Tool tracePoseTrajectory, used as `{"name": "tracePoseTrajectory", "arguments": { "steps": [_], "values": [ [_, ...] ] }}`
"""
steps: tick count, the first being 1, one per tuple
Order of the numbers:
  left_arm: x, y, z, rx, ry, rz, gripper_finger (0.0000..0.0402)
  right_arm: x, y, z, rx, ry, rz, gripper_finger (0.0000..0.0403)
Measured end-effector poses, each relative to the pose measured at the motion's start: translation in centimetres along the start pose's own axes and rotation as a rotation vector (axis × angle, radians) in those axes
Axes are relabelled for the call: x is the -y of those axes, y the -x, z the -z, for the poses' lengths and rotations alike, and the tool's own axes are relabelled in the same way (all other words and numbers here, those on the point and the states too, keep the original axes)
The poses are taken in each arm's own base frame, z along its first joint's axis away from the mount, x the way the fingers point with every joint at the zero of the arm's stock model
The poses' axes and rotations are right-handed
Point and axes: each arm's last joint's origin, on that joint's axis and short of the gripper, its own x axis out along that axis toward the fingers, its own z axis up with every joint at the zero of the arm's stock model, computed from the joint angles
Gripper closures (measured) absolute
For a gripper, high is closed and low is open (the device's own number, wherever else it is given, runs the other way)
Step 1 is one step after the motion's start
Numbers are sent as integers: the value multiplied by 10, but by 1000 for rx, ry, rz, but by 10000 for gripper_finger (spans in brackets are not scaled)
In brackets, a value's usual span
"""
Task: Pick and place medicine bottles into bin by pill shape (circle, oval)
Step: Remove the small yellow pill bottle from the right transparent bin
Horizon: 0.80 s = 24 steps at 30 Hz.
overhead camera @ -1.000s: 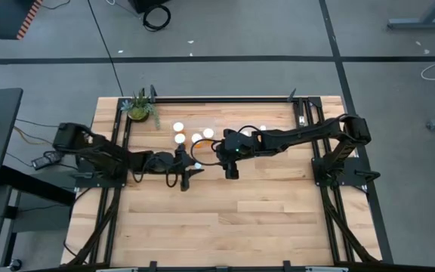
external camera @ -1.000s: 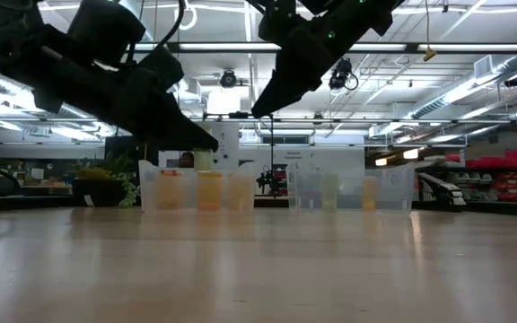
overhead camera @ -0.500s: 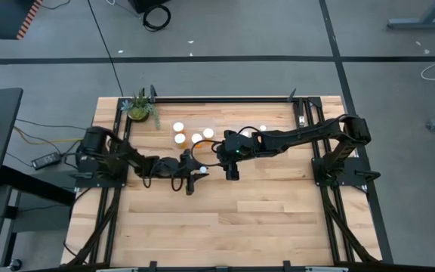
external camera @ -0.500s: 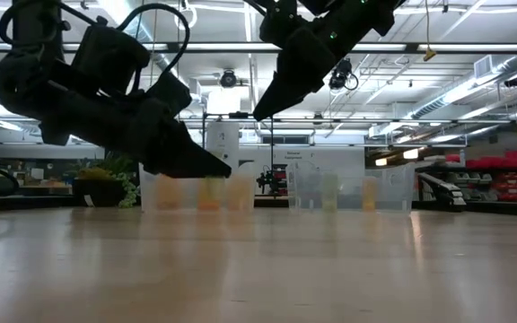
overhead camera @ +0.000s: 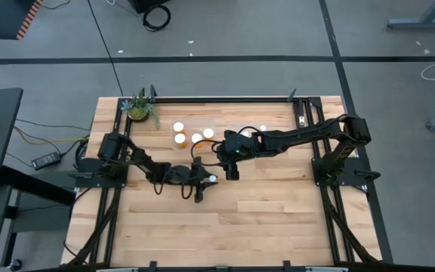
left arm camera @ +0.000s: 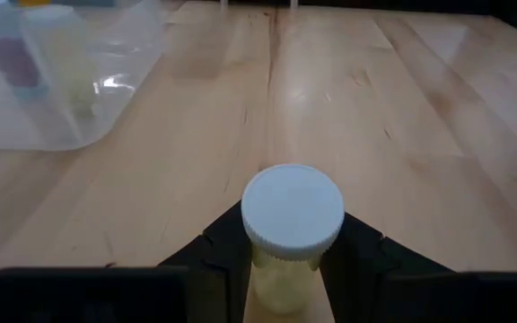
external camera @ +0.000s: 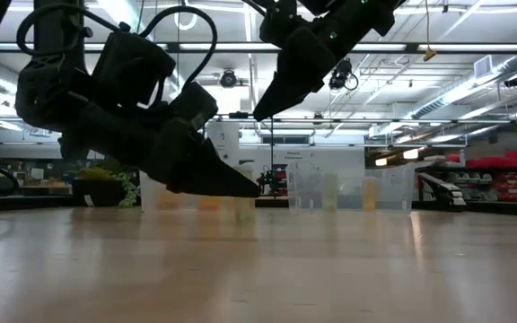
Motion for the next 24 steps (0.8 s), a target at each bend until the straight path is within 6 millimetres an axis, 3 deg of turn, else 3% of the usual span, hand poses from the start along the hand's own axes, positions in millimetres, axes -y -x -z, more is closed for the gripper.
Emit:
{"name": "tracePoseTrajectory", "arguments": {
  "steps": [9, 24],
  "values": [
    [4, -3, 0, -1, -29, 9, 284, 0, 0, 0, 0, 0, -7, 171],
    [7, -2, 3, -20, -73, 19, 250, -8, 1, -1, 5, 11, -43, 171]
  ]
}}
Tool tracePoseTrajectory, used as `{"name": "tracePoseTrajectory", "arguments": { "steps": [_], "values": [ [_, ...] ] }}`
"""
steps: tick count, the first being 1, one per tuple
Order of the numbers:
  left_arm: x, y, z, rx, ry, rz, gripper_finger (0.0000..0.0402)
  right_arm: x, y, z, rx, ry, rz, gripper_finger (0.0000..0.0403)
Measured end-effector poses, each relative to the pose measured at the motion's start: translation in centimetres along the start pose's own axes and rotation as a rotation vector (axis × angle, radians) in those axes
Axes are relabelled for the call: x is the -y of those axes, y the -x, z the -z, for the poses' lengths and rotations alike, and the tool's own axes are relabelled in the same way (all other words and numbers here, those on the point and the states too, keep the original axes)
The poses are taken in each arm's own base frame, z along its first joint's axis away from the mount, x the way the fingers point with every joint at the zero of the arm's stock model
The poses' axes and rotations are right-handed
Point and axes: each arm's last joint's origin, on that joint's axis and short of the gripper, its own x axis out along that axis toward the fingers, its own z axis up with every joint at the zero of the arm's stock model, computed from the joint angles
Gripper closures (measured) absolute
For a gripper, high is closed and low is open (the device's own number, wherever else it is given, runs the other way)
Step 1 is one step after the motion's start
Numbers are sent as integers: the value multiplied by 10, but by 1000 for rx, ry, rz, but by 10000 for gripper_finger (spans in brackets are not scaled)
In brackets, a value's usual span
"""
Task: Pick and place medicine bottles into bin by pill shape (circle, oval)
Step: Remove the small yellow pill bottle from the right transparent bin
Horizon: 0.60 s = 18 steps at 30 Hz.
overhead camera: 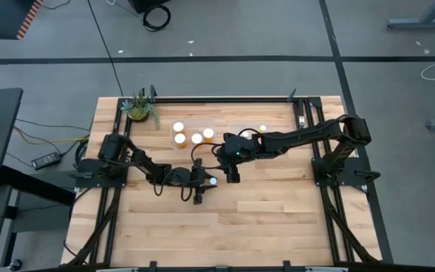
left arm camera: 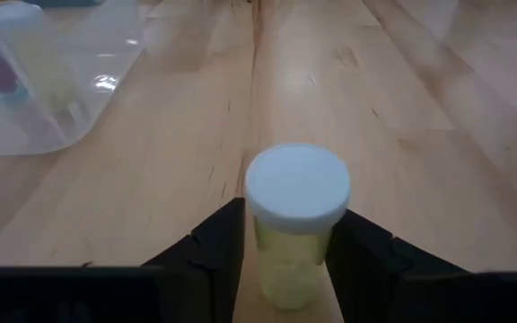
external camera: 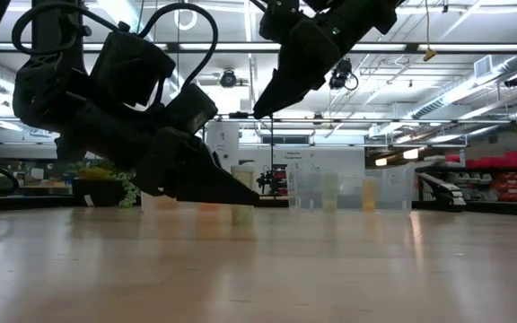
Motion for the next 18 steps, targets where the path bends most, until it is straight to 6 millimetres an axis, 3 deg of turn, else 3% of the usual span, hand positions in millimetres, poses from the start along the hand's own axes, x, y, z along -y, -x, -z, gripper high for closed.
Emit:
{"name": "tracePoseTrajectory", "arguments": {
  "steps": [12, 18],
  "values": [
    [1, 0, 0, 2, -15, 3, 167, 0, 0, -1, 9, 0, 1, 171],
    [4, 1, 0, 0, -30, 12, 147, 0, 0, -1, 9, 1, 1, 171]
  ]
}}
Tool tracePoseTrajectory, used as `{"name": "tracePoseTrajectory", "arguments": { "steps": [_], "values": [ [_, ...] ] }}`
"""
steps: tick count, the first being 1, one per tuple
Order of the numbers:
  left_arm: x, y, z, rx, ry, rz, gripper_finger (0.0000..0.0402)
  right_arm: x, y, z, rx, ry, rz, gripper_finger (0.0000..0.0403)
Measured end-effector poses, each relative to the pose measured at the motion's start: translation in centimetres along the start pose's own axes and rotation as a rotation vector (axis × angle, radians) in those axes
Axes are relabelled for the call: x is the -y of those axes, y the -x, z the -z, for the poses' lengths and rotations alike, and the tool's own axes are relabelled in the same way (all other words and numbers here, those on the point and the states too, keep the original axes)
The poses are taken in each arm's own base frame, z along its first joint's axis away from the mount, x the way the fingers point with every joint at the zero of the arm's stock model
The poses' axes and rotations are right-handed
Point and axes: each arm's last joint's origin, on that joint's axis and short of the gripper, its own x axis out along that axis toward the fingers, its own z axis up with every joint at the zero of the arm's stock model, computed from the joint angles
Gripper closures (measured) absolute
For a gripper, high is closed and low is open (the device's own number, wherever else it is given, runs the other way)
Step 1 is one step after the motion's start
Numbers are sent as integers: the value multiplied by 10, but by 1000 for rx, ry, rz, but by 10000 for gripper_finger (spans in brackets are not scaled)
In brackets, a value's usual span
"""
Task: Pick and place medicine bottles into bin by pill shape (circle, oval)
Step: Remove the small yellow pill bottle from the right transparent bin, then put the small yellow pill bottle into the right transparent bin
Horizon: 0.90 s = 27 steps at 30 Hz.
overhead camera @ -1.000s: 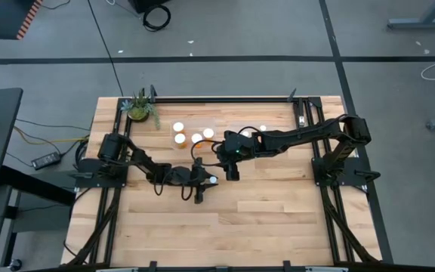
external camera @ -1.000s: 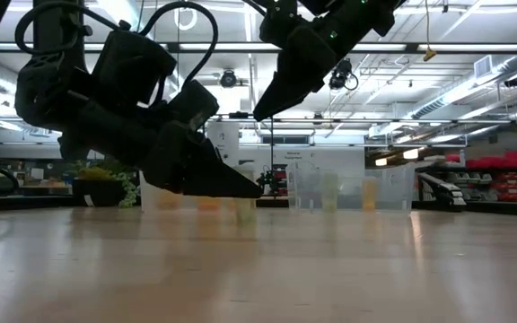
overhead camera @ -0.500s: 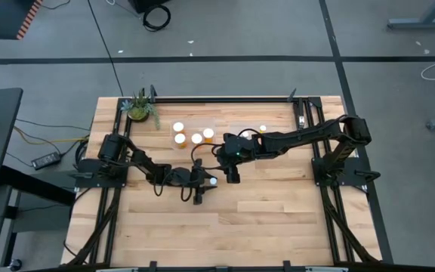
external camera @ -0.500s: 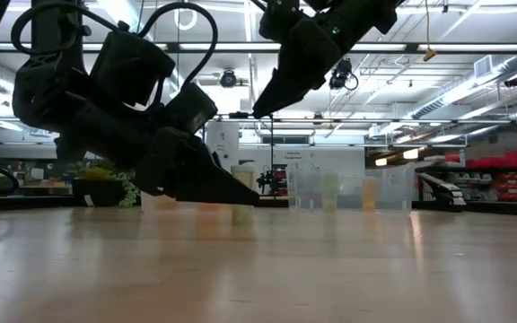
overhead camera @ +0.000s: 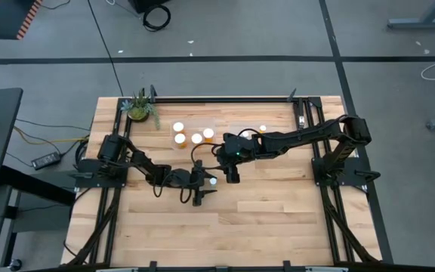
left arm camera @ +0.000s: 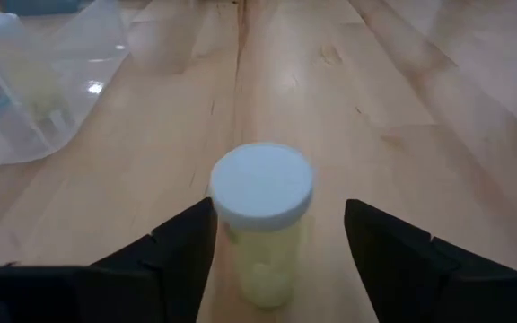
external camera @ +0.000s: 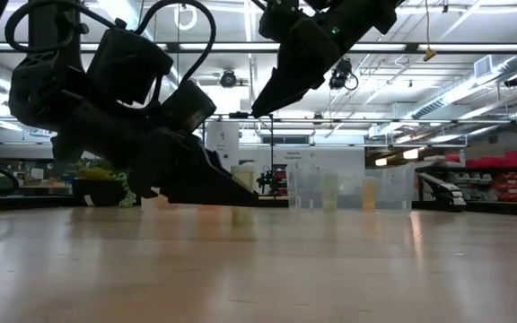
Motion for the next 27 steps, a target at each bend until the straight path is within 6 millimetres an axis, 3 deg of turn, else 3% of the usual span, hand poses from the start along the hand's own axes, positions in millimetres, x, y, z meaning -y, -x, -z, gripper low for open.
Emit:
{"name": "tracePoseTrajectory", "arguments": {
  "steps": [10, 19, 27],
  "values": [
    [-1, 6, -6, -60, -25, -2, 146, -6, 0, -1, 14, 13, -70, 171],
    [-2, 9, -6, -116, -40, -3, 145, -34, 3, -4, 25, 60, -83, 171],
    [-3, 20, -22, -155, -49, -3, 145, -52, 6, -7, 55, 85, -57, 171]
  ]
}}
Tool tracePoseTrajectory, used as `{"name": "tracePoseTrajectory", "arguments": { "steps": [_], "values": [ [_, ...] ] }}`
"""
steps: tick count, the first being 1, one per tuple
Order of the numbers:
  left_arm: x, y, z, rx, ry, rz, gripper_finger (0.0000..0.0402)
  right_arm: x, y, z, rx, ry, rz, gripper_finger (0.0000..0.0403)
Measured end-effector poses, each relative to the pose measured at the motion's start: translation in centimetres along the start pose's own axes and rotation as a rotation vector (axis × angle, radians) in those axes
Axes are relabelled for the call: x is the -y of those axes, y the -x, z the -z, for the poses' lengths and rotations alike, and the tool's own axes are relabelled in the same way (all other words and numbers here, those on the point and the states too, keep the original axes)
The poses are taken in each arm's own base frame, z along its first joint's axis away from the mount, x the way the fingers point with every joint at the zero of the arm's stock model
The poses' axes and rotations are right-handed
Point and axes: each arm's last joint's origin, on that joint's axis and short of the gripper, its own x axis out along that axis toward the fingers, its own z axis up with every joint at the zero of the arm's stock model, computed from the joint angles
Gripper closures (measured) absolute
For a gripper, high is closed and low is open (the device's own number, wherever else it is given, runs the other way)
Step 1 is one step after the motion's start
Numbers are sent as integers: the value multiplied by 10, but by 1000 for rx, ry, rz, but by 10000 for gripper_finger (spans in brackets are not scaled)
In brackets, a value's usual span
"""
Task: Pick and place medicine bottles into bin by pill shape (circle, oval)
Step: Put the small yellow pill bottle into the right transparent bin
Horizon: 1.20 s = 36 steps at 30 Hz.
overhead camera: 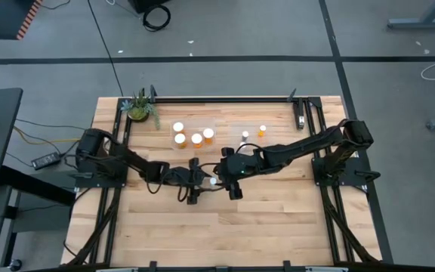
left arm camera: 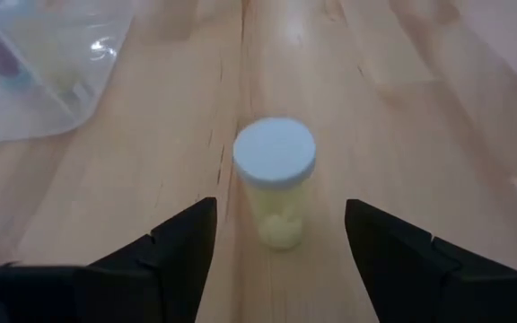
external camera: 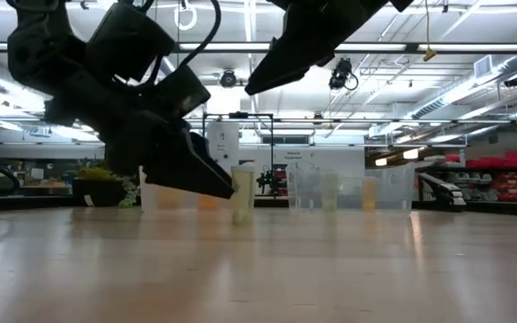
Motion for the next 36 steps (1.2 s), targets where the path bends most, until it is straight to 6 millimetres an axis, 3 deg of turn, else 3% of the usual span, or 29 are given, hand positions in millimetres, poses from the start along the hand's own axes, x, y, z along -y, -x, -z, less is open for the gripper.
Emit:
{"name": "tracePoseTrajectory", "arguments": {
  "steps": [12, 23, 28, 36],
  "values": [
    [4, 25, -7, -134, -46, 24, 148, -1, -31, 13, -34, -9, 7, 171],
    [0, 53, -20, -199, -26, 16, 176, 6, -38, 15, -35, -38, 24, 171],
    [0, 61, -20, -231, -48, -32, 193, 12, -35, 4, -3, -21, 35, 171],
    [0, 62, -19, -238, -74, -57, 216, 45, -26, -19, 22, -55, 71, 171]
  ]
}}
